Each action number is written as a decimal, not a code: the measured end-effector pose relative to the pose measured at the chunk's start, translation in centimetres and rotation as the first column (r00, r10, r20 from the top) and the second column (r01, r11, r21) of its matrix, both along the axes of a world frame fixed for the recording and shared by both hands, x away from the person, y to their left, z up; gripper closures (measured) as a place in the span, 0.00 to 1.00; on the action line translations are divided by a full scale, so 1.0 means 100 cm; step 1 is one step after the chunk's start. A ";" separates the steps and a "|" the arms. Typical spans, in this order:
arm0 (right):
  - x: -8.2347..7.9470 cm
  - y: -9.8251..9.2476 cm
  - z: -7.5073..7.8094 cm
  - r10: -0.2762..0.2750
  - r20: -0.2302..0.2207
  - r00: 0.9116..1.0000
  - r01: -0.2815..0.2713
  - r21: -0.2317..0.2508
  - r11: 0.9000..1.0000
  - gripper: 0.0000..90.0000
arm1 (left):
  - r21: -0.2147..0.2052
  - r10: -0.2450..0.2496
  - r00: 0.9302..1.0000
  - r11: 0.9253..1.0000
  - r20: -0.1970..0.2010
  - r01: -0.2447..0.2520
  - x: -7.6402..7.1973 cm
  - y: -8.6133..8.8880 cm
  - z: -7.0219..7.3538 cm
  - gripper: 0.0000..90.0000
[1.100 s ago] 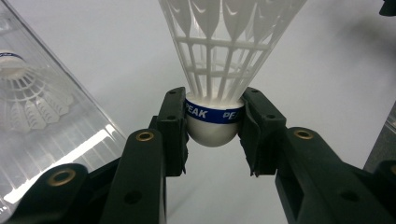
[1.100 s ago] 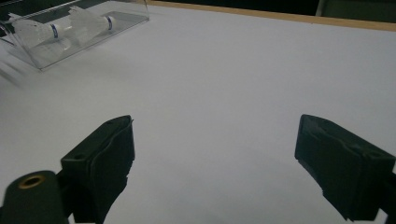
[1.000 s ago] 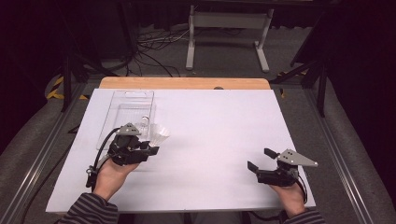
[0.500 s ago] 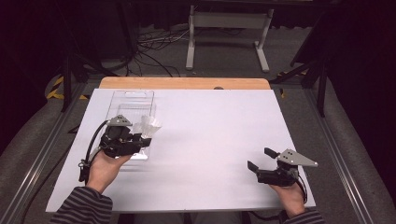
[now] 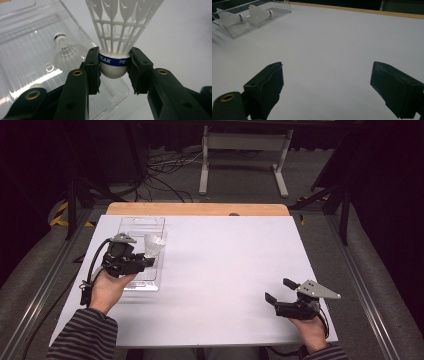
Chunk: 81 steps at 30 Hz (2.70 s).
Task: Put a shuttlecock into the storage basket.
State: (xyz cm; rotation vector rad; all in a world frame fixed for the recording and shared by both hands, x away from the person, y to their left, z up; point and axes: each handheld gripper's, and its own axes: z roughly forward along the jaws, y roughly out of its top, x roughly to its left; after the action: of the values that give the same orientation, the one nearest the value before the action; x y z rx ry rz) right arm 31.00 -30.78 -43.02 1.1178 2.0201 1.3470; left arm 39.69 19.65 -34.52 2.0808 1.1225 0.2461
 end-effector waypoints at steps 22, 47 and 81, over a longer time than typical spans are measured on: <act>0.001 0.000 -0.001 0.004 -0.006 1.000 -0.004 0.007 1.000 0.13 | 0.050 0.139 0.987 0.990 -0.083 -0.135 0.041 0.019 -0.013 0.72; 0.002 0.002 -0.001 0.010 -0.008 1.000 -0.010 0.000 1.000 0.13 | 0.141 0.259 0.954 0.961 -0.152 -0.239 0.073 0.029 -0.033 0.71; 0.001 0.002 -0.001 0.015 -0.007 1.000 -0.015 -0.004 1.000 0.13 | 0.159 0.282 0.950 0.952 -0.134 -0.261 0.073 0.027 -0.034 0.43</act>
State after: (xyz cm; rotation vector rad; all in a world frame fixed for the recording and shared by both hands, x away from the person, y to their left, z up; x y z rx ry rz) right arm 31.11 -30.57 -43.14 1.1086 2.0393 1.3473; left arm 46.99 22.31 -37.97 2.0904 1.5301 0.3065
